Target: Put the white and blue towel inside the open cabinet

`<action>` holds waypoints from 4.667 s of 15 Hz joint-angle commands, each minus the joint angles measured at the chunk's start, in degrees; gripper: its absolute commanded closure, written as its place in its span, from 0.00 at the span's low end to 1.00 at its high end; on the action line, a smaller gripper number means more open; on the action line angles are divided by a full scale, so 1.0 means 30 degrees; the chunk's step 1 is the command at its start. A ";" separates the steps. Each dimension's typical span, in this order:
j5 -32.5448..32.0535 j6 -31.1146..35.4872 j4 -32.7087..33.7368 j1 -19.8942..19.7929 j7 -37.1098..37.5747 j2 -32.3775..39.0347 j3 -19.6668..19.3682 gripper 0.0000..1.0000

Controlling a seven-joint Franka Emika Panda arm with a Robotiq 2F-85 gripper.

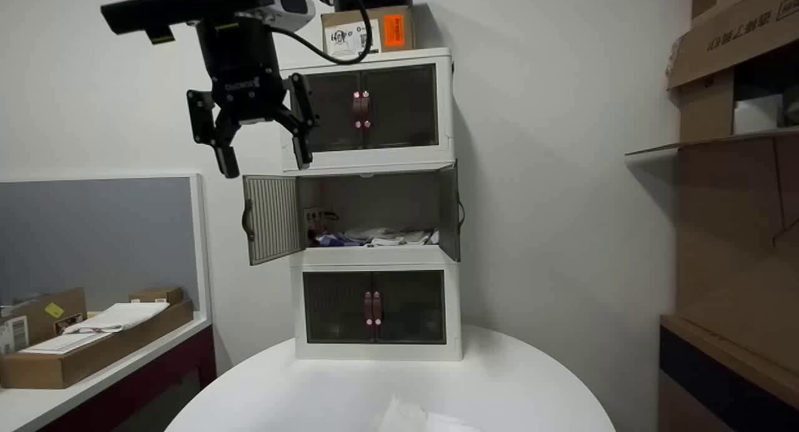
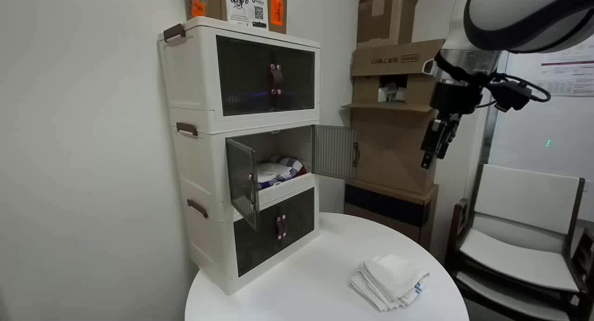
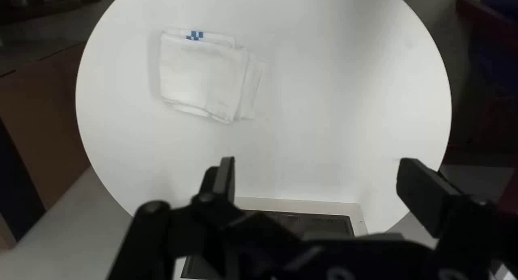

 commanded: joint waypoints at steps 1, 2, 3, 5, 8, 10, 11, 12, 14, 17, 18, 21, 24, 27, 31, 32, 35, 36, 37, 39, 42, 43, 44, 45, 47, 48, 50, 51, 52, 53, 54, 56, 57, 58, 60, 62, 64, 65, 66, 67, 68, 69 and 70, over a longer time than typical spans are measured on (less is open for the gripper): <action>-0.0075 -0.0042 0.0035 0.0126 0.0080 -0.0001 -0.0080 0.00; -0.0075 -0.0042 0.0034 0.0126 0.0080 -0.0001 -0.0080 0.00; -0.0075 -0.0042 0.0034 0.0126 0.0080 -0.0001 -0.0080 0.00; -0.0075 -0.0042 0.0034 0.0126 0.0080 -0.0001 -0.0080 0.00; -0.0678 0.0737 -0.0070 -0.0215 0.0115 0.0034 -0.0085 0.00; -0.1281 0.2318 -0.0198 -0.0687 0.0022 0.0181 -0.0746 0.00; -0.1272 0.2941 -0.0162 -0.0984 -0.0211 0.0409 -0.1545 0.00; -0.1039 0.3159 0.0073 -0.1308 -0.0514 0.0844 -0.2550 0.00; -0.0414 0.3295 0.0594 -0.1768 -0.1231 0.1767 -0.4489 0.00; 0.1490 0.3088 0.2107 -0.1562 -0.3165 0.4018 -0.8078 0.00; 0.2224 0.2888 0.2621 -0.1368 -0.3815 0.4793 -0.9015 0.00; 0.4142 0.2313 0.4382 -0.0606 -0.5421 0.7234 -1.1092 0.00; 0.3579 0.2990 0.2874 -0.2097 -0.5290 0.6148 -0.9904 0.00; 0.3518 0.2871 0.2766 -0.2275 -0.5422 0.6595 -0.9734 0.00; 0.4376 0.1739 0.2837 -0.1863 -0.6935 0.8663 -1.0801 0.00; 0.4725 0.1483 0.3023 -0.1794 -0.7360 0.9354 -1.0988 0.00; 0.5808 0.1136 0.3696 -0.1783 -0.8854 1.1557 -1.1277 0.00; 0.6087 0.1126 0.3954 -0.1895 -0.9265 1.2290 -1.1249 0.00; 0.6327 0.1304 0.4230 -0.2051 -0.9507 1.3034 -1.1136 0.00; 0.6859 0.1959 0.4994 -0.2403 -0.9777 1.4810 -1.0865 0.00; 0.8192 0.3077 0.6212 -0.3125 -1.0350 1.7219 -1.0219 0.00; 0.8774 0.3403 0.6646 -0.3500 -1.0584 1.7986 -0.9866 0.00; 0.9347 0.3947 0.7034 -0.3982 -1.0782 1.8798 -0.9423 0.00; 0.9942 0.4085 0.7485 -0.4551 -1.1010 1.9598 -0.8947 0.00; 1.0931 0.4097 0.8404 -0.5928 -1.1354 2.1124 -0.7785 0.00; 1.1255 0.3917 0.8869 -0.6677 -1.1711 2.1805 -0.7133 0.00; 1.1426 0.3812 0.9759 -0.8098 -1.2075 2.3036 -0.5821 0.00; 1.1412 0.3754 1.0212 -0.8757 -1.2208 2.3578 -0.5206 0.00; 1.1464 0.3730 1.0629 -0.9310 -1.2384 2.4089 -0.4672 0.00; 1.1428 0.3674 1.1075 -0.9786 -1.2447 2.4575 -0.4185 0.00; 1.1361 0.3669 1.1418 -1.0197 -1.2460 2.4972 -0.3744 0.00; 1.1286 0.3668 1.2081 -1.0854 -1.2481 2.5676 -0.2962 0.00; 1.1294 0.3688 1.2328 -1.1133 -1.2522 2.5951 -0.2608 0.00; 1.1286 0.3692 1.2578 -1.1403 -1.2509 2.6211 -0.2245 0.00; 1.1383 0.3784 1.2910 -1.1855 -1.2513 2.6677 -0.1554 0.00; 1.1505 0.3763 1.3157 -1.2280 -1.2598 2.7108 -0.0907 0.00; 1.1657 0.3657 1.3363 -1.2626 -1.2563 2.7481 -0.0316 0.00; 1.1745 0.3690 1.3371 -1.2749 -1.2575 2.7615 -0.0041 0.00; 1.1797 0.3693 1.3424 -1.2845 -1.2549 2.7774 0.0204 0.00; 1.1854 0.3708 1.3471 -1.2944 -1.2559 2.7951 0.0422 0.00; 1.1937 0.3608 1.3456 -1.3028 -1.2531 2.8054 0.0635 0.00; 1.2086 0.3073 1.3567 -1.3177 -1.2439 2.8209 0.0860 0.00; 1.1412 0.3933 1.2960 -1.2796 -1.1995 2.7764 0.0517 0.00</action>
